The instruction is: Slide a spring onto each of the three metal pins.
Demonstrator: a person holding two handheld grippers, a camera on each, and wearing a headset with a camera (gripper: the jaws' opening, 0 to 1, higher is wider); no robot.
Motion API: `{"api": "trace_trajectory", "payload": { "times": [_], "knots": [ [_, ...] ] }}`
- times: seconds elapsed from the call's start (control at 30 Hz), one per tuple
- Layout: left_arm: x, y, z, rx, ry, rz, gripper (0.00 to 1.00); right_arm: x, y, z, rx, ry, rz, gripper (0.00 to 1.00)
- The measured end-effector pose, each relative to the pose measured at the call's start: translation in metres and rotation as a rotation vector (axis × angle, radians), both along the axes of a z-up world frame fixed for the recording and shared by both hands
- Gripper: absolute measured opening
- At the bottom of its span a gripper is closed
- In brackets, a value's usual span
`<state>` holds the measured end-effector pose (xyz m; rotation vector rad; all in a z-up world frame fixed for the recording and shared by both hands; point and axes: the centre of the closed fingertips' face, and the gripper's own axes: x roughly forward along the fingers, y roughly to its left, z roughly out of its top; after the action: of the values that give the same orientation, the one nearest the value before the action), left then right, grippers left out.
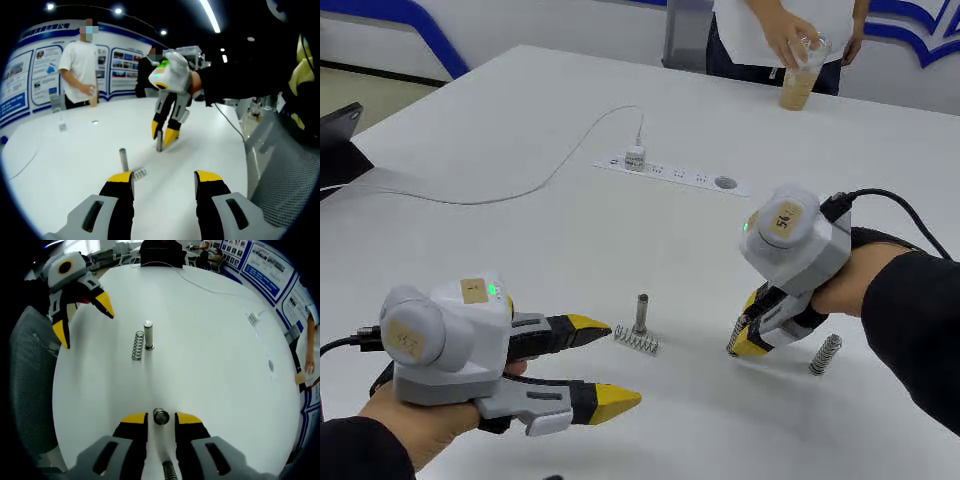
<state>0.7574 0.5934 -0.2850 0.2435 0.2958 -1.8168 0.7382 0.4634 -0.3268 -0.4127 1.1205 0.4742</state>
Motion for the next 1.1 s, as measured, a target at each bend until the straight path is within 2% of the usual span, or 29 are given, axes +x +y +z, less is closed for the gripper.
{"api": "trace_trajectory", "payload": {
  "times": [0.17,0.37,0.63,1.1],
  "knots": [
    [0.001,-0.001,0.000,-0.001,0.001,0.000,0.49,0.004,0.002,0.009,0.006,-0.022,0.000,0.23],
    [0.001,-0.001,0.001,-0.003,-0.001,0.001,0.49,0.005,0.003,0.011,0.007,-0.026,-0.001,0.23],
    [0.001,0.000,0.001,-0.002,-0.003,0.002,0.49,0.012,0.017,0.022,0.018,-0.047,0.021,0.23],
    [0.002,0.001,0.002,0.002,-0.007,0.004,0.49,0.025,0.043,0.015,0.053,-0.058,0.042,0.23]
  ]
}}
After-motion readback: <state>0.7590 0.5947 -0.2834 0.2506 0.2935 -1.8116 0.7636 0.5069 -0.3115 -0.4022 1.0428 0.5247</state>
